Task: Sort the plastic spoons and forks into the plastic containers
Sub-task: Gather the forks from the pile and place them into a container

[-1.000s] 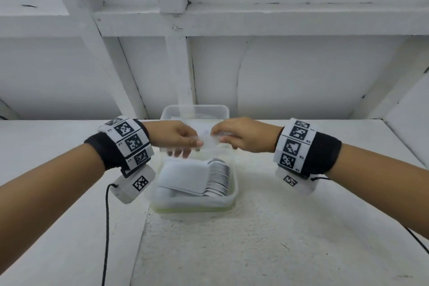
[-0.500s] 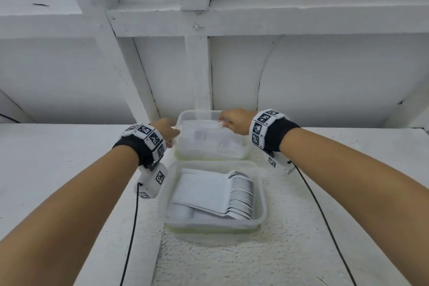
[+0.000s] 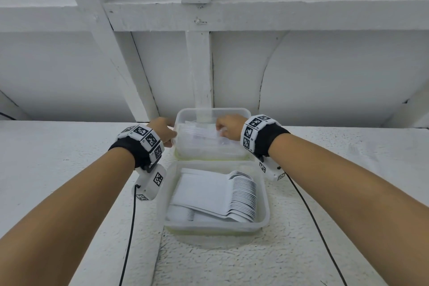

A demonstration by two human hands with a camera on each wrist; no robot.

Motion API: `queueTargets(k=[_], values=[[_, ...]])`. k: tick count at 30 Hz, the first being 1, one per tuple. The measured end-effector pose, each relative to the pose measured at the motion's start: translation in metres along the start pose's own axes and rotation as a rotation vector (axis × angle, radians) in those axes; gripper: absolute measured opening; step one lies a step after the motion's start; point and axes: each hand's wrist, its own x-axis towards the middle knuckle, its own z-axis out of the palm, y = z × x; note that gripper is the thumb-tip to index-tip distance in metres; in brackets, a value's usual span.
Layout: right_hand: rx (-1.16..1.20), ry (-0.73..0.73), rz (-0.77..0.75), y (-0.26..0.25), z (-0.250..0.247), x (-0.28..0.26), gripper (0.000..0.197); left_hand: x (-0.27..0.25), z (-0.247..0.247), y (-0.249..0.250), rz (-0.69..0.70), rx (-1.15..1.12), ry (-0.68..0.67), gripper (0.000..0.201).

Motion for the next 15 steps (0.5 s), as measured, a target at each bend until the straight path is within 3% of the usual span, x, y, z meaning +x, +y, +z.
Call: queueTargets(k=[15], values=[[0.129, -0.157, -0.043, -0.004, -0.017, -0.003, 0.031, 0.003, 0.001, -0.002, -0.013, -0.043, 0.004, 0.034]])
